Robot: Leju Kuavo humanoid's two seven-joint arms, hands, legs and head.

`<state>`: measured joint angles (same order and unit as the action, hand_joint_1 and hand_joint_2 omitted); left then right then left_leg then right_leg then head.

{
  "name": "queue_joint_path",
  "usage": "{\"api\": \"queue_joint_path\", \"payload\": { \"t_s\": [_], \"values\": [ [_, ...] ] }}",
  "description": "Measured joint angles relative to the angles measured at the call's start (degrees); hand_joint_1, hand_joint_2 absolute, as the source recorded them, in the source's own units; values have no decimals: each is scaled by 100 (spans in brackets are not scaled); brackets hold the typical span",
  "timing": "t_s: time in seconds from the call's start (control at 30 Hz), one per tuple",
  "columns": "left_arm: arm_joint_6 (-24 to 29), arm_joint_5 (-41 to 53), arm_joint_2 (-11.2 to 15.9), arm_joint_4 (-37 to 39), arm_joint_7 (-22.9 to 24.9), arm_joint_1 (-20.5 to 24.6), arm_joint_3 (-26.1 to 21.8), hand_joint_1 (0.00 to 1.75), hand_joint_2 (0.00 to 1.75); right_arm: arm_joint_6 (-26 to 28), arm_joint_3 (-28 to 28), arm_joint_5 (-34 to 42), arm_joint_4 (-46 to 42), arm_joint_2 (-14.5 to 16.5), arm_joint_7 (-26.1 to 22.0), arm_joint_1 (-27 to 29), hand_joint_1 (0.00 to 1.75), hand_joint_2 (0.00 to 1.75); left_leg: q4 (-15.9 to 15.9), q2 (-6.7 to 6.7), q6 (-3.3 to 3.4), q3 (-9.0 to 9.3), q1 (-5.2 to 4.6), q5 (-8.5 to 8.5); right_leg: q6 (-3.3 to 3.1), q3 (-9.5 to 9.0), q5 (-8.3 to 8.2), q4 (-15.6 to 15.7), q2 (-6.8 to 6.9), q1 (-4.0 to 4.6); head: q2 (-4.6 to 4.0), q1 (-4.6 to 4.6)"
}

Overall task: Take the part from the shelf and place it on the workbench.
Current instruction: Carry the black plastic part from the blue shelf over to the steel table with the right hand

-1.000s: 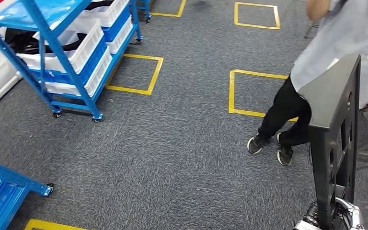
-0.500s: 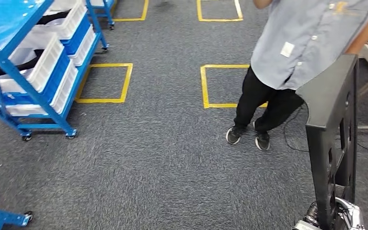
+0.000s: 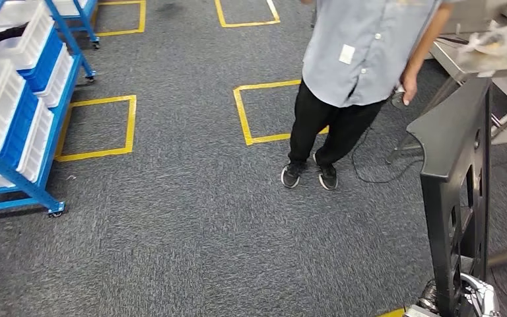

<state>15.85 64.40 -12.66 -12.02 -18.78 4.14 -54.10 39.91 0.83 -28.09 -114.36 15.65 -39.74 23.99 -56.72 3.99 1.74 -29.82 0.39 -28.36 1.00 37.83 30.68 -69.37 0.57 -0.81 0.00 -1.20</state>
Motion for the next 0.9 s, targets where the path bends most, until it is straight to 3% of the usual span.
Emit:
{"api": "queue_joint_path", "payload": {
  "t_s": [0.07, 0.13, 0.2, 0.27, 0.33, 0.4, 0.43, 0.47, 0.5, 0.57, 0.63, 0.7, 0.73, 0.8, 0.83, 0.9],
  "values": [
    [0, 1, -1, 0, -1, 10, 0, 0, 175, 0, 0, 0, 0, 0, -1, -8, 175, 175, -9, 111, -49, 42, -20, -37, -61, -433, -240, 785, 289, 49, 0, 0],
    [-1, 1, -2, 0, -4, 19, 0, 0, 175, 1, 0, 0, 0, -1, -1, -13, 175, 175, -17, 213, -103, 72, -41, -67, -131, -560, -255, 1062, 418, 108, 0, 2],
    [-2, 2, -2, 0, -8, 33, 0, 0, 175, 2, 0, 0, 0, -2, -1, -6, 175, 175, -24, 287, -155, 96, -37, -99, -191, -547, -281, 1084, 276, 103, 0, 3],
    [-3, 4, -2, 0, -15, 37, 0, 0, 175, 1, 1, 0, 0, -2, -1, -9, 175, 175, -224, 90, -207, 35, -18, -268, -262, -558, -319, 1125, 143, 64, 0, 3],
    [-12, 6, -2, 0, -21, 25, 0, 0, 175, -4, 2, -2, 4, -2, -1, -23, 175, 175, -868, -228, -238, -247, 4, -642, -310, -555, -341, 1138, 8, 45, 0, 4],
    [-27, 6, -2, 0, -25, 9, 0, 0, 175, -10, 2, -4, 11, -3, -1, -29, 175, 175, -1584, -336, -252, -586, 14, -913, -322, -545, -344, 1125, -148, 49, 0, 5],
    [-32, 6, -2, 0, -26, 4, 0, 0, 175, -12, 2, -5, 13, -4, -1, -29, 175, 175, -1710, -347, -255, -658, 18, -892, -322, -544, -343, 1113, -233, 49, 0, 5],
    [-36, 5, -2, 0, -27, 2, 0, 0, 175, -11, 2, -4, 13, -4, 0, -28, 175, 175, -1591, -357, -252, -620, 23, -745, -317, -546, -339, 1098, -321, 47, 0, 6],
    [-38, 5, -2, 0, -28, 2, 0, 0, 175, -11, 2, -4, 13, -4, 0, -28, 175, 175, -1271, -392, -245, -489, 30, -520, -309, -550, -333, 1080, -406, 44, 0, 6],
    [-39, 4, -1, 0, -32, -1, -1, 0, 175, -11, 2, -4, 13, -4, 0, -32, 175, 175, -496, -628, -218, -172, 54, -163, -270, -535, -313, 1032, -561, 42, 0, 4],
    [-42, 4, 1, 0, -41, 1, -1, 0, 175, -11, 2, -4, 13, -5, -1, -36, 175, 175, -161, -805, -190, -44, 56, -87, -204, -486, -316, 1002, -681, 38, 0, 3],
    [-51, 3, -3, 0, -52, 23, -1, 0, 175, -10, 2, -4, 13, -6, -1, -29, 175, 175, -123, -718, -130, -35, 49, -65, -126, -438, -340, 1007, -787, 19, 0, 5],
    [-60, 3, -6, 0, -60, 33, -1, 0, 175, -8, 2, -4, 12, -7, -1, -21, 175, 175, -92, -649, -87, -25, 52, -43, -94, -411, -317, 978, -744, 17, 0, 0],
    [-79, 2, -11, 0, -74, 31, -2, 0, 175, -4, 2, -4, 12, -9, -1, -26, 175, 175, -28, -498, -9, -16, 67, -1, -40, -243, -97, 649, -470, 26, 0, -10],
    [-84, 2, -10, 0, -80, 23, -2, 0, 175, -3, 2, -4, 13, -10, -1, -33, 175, 175, -22, -426, 10, -18, 54, 1, -16, -91, 84, 329, -291, 30, 0, -15],
    [-93, 1, -10, 0, -81, 2, -2, 0, 175, -2, 2, -4, 17, -13, 0, -42, 175, 175, -26, -261, 28, -22, 33, -11, 27, 241, 376, -368, -136, 14, 0, -16]
  ]
}}
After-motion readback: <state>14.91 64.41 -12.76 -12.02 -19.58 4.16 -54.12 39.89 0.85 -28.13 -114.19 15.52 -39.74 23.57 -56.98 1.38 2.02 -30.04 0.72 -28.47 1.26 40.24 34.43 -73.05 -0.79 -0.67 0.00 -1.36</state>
